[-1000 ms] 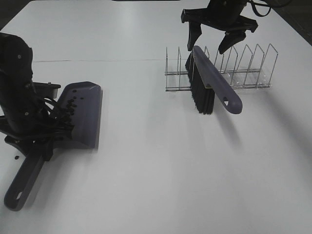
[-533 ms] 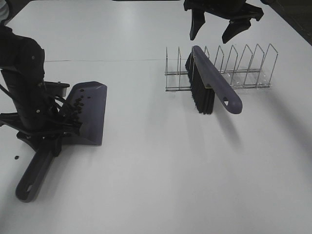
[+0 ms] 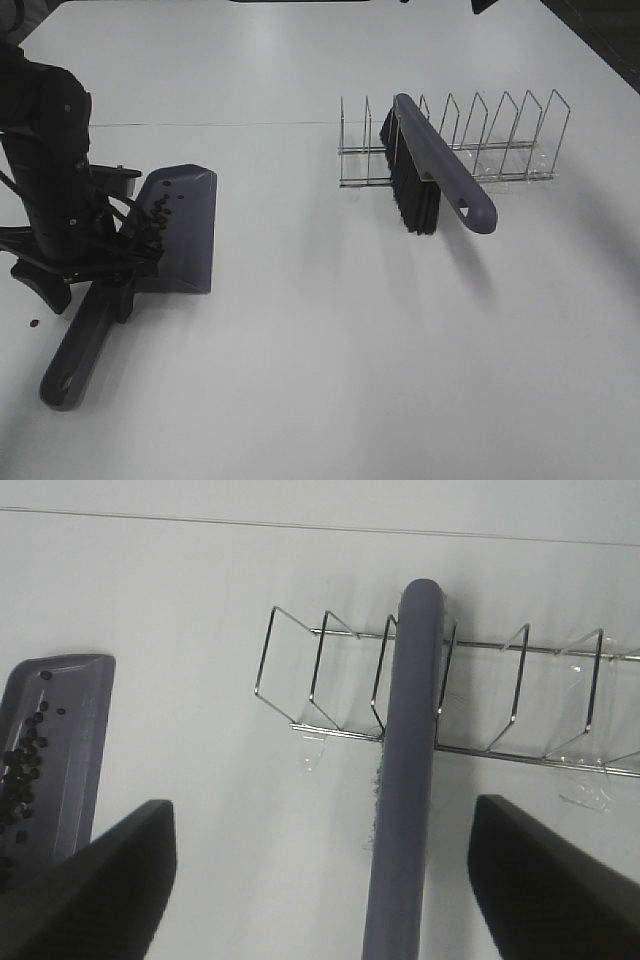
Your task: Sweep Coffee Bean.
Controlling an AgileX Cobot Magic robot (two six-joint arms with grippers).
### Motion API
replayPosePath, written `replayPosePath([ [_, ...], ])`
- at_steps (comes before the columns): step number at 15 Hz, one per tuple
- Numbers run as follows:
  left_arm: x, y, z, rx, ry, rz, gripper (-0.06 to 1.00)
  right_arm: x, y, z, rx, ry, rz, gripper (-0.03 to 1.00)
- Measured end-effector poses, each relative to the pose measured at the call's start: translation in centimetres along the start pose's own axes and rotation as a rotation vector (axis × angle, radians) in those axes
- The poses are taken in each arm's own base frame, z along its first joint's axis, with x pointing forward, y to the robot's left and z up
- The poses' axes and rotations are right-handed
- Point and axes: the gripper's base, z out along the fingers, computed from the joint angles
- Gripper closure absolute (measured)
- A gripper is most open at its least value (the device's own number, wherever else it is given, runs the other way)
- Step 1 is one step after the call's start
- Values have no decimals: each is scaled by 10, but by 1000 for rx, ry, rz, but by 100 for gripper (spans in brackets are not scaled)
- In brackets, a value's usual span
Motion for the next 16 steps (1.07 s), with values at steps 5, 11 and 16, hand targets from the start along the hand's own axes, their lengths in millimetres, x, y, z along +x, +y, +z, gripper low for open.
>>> replayPosePath([
  [5,-1,39,-75,27,-260,-69,32,20,-5,-49,104,-21,-80,27],
  [11,47,133,-152,21,-449,-251,33,76,-12,-91,148,37,-85,27],
  [16,135,117,-158,25,-496,-266,35,151,-19,-130,165,74,-86,27],
])
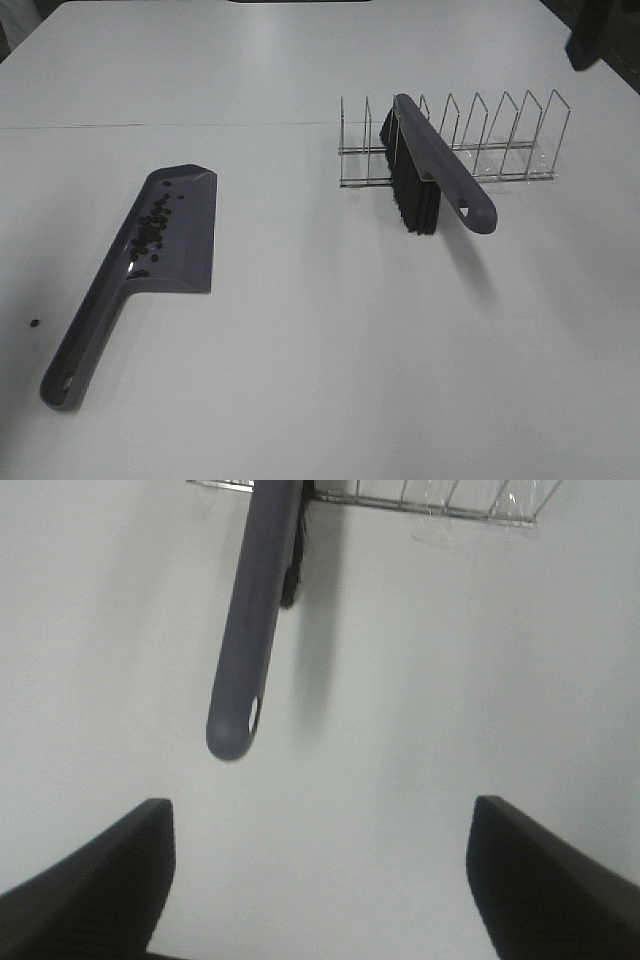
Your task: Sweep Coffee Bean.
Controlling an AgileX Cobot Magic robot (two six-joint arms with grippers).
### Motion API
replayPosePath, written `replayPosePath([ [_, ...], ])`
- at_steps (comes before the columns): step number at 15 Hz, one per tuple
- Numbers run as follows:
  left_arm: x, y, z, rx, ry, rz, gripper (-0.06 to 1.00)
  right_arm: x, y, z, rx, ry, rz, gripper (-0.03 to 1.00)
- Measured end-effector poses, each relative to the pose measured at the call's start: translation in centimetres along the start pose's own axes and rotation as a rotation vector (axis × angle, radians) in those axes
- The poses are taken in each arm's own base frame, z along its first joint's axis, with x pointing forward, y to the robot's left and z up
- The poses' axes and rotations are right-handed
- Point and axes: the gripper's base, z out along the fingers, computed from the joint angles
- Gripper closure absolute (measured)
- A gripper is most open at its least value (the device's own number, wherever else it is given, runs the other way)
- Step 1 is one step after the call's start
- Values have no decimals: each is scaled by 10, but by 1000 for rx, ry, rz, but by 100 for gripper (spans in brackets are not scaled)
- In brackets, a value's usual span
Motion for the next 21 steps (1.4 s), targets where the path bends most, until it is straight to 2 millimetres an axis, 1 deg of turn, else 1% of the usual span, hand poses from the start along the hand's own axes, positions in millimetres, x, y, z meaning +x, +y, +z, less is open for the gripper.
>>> replayPosePath([
  [2,38,2,-18,3,-39,1,35,40,-3,-12,8,1,0,27],
  [4,75,4,-39,8,-118,2,35,81,-6,-20,7,-6,11,27],
  [5,82,5,-43,9,-133,3,35,91,-7,-21,7,-11,13,27],
  [6,111,6,-63,14,-196,5,35,127,-10,-28,4,-46,12,27],
  [8,134,8,-82,17,-256,23,35,158,-12,-37,0,-112,-7,27],
  [9,138,8,-85,16,-265,29,35,164,-12,-39,-1,-128,-9,27],
  [11,158,9,-99,17,-344,54,35,192,-14,-47,-7,-216,-11,27],
  [13,173,10,-107,17,-399,67,35,217,-16,-51,-12,-293,-11,27],
  [14,181,10,-112,18,-433,67,35,233,-17,-53,-15,-344,-13,27],
  [17,188,11,-115,28,-461,47,35,263,-19,-50,-19,-435,-24,27],
  [18,189,11,-115,29,-463,47,35,266,-19,-49,-19,-448,-25,27],
  [21,199,14,-109,28,-482,82,35,288,-21,-43,-23,-529,-30,27],
])
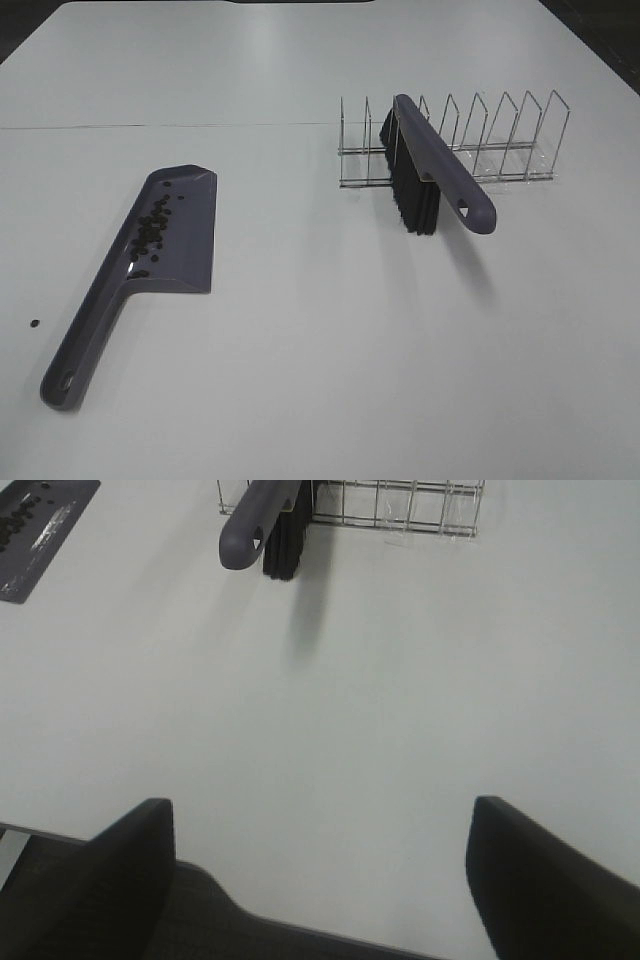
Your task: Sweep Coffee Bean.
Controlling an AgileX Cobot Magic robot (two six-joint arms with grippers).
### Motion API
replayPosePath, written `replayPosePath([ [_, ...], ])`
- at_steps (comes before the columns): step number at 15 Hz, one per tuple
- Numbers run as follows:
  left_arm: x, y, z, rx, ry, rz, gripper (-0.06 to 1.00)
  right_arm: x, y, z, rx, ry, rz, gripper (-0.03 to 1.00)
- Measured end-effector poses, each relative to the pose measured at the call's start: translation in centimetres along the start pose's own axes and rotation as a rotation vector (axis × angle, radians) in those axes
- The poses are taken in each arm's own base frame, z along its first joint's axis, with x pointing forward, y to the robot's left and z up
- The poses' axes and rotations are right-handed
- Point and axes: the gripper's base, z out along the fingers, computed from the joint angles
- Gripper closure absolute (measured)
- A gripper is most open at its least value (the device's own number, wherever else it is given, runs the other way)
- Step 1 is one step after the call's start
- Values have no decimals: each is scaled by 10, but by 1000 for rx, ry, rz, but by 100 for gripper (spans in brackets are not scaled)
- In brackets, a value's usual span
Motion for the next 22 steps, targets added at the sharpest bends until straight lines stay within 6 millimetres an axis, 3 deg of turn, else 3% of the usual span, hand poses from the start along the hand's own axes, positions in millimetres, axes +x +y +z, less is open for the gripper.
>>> replayPosePath([
  [2,22,0,-3,13,-80,26,35,15,-1,4,-1,-18,0,27],
  [5,39,-1,-8,44,-165,35,35,17,-1,9,0,-13,-17,27],
  [17,38,-3,-1,62,-232,26,35,18,0,19,-7,-44,-30,27],
  [22,38,-3,-1,62,-232,26,35,18,0,19,117,-48,54,27],
])
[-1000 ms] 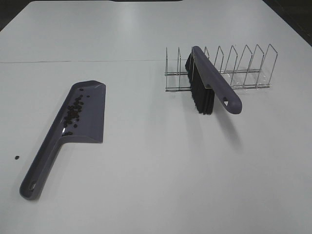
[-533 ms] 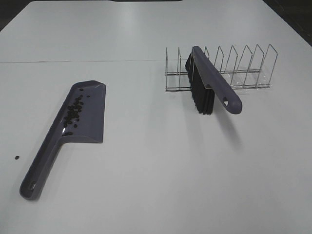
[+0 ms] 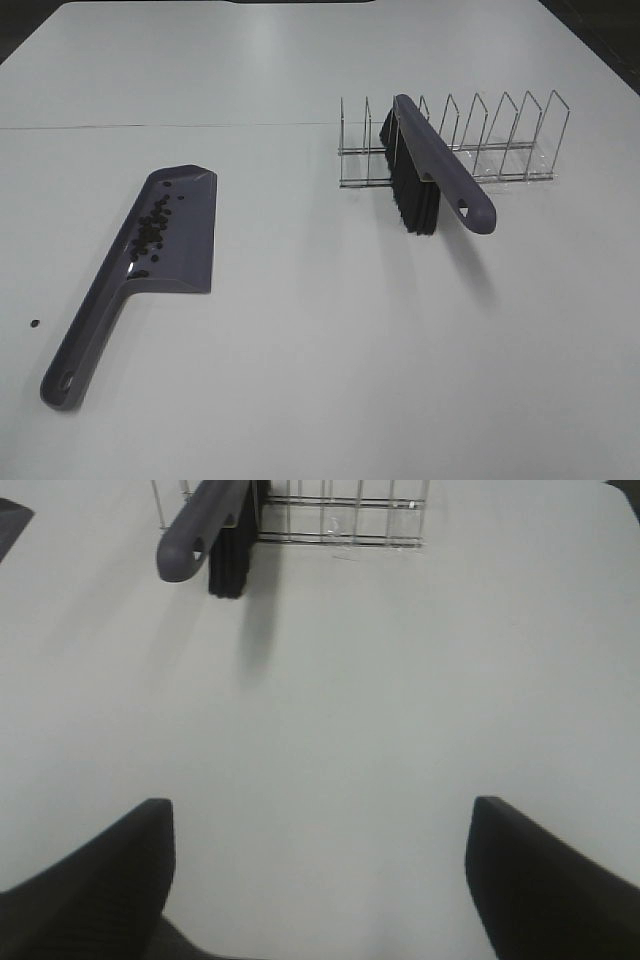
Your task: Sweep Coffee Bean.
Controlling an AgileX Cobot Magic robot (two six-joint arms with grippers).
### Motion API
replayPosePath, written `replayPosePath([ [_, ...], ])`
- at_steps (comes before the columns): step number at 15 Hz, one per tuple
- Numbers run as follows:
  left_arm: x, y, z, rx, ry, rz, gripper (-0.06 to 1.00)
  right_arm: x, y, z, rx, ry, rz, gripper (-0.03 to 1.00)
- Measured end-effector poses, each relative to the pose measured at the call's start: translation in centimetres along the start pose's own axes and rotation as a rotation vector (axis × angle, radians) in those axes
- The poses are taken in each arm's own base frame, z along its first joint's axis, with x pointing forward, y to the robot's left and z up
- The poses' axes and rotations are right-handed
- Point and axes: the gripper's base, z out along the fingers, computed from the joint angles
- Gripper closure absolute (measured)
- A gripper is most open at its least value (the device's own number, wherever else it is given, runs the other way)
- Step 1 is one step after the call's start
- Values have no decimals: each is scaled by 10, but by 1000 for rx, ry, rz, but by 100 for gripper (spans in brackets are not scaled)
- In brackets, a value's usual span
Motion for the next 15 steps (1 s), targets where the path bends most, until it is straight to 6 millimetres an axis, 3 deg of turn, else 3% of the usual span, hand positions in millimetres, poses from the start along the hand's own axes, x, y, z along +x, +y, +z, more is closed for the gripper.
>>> replayPosePath([
  [15,0,0,0,0,0,0,35,0,1,0,25,-1,23,27],
])
